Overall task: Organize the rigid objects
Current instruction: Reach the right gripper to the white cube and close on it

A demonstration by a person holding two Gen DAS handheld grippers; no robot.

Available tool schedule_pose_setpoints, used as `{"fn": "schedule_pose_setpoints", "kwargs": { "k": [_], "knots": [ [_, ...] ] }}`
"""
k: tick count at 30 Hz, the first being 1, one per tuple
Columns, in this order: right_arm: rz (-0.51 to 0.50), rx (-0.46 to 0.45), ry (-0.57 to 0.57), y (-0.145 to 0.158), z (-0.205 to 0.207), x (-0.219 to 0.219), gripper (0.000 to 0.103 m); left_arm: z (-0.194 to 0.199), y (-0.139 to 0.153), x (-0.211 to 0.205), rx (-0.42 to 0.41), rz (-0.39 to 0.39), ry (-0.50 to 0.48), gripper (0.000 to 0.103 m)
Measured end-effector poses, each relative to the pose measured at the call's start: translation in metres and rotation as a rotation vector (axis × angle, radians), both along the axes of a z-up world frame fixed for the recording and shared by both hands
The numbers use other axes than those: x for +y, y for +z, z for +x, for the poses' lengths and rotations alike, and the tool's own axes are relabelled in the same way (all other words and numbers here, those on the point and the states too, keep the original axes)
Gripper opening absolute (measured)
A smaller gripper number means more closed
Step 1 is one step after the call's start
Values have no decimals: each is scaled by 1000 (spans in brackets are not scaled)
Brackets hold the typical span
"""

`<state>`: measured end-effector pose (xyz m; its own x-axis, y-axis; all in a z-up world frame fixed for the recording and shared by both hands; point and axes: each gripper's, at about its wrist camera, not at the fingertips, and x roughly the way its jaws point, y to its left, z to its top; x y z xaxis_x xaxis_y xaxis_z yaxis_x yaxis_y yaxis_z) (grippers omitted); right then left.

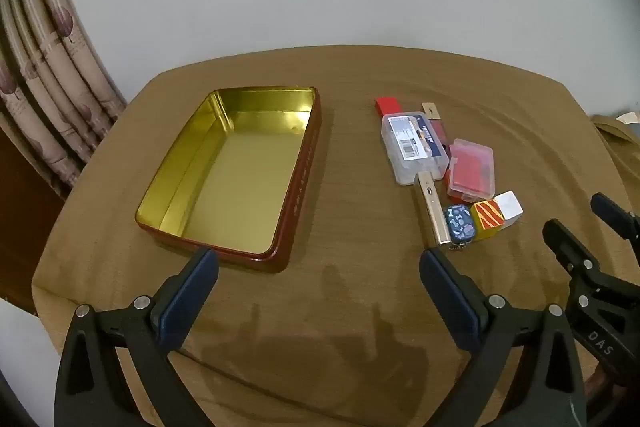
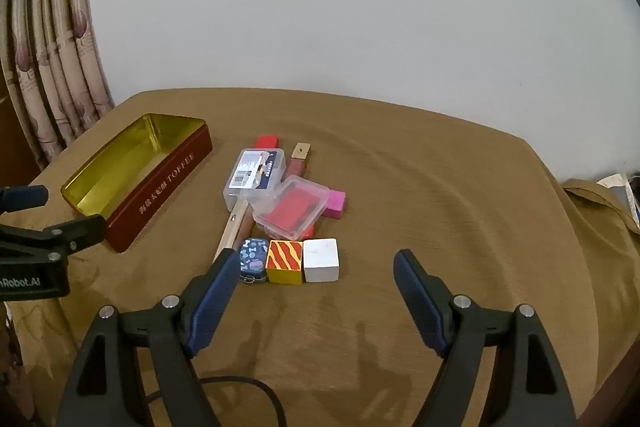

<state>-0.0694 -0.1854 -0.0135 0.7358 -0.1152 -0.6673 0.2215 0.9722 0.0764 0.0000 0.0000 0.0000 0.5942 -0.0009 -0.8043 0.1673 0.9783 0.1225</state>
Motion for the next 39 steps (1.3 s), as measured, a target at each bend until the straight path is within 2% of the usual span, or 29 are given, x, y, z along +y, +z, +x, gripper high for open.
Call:
{"fn": "schedule_pose_setpoints", "kwargs": {
  "k": [6,7,9,14,17,27,32,39],
  "knots": [
    [7,-2,1,0,0,-1,81,-1,-1,0,11,-9,0,100],
    [2,-8,2,0,-1,1,81,-4,-6,7,12,-52,0,100],
    [7,8,9,3,2,-2,81,-6,-7,14,20,-70,-2,100],
    [19,18,4,-3,3,-5,81,1,-13,3,47,-35,-2,99],
    [15,31,-1,-7,4,-6,81,2,-16,2,56,-47,-12,99],
    [-61,86,-11,-29,12,-7,81,1,-19,3,19,-55,-20,99],
    [-74,129,-8,-43,21,-11,81,1,-21,0,-10,-25,-48,99],
    [-55,185,7,-63,34,-18,70,8,-32,1,56,-36,-46,99]
  ]
}}
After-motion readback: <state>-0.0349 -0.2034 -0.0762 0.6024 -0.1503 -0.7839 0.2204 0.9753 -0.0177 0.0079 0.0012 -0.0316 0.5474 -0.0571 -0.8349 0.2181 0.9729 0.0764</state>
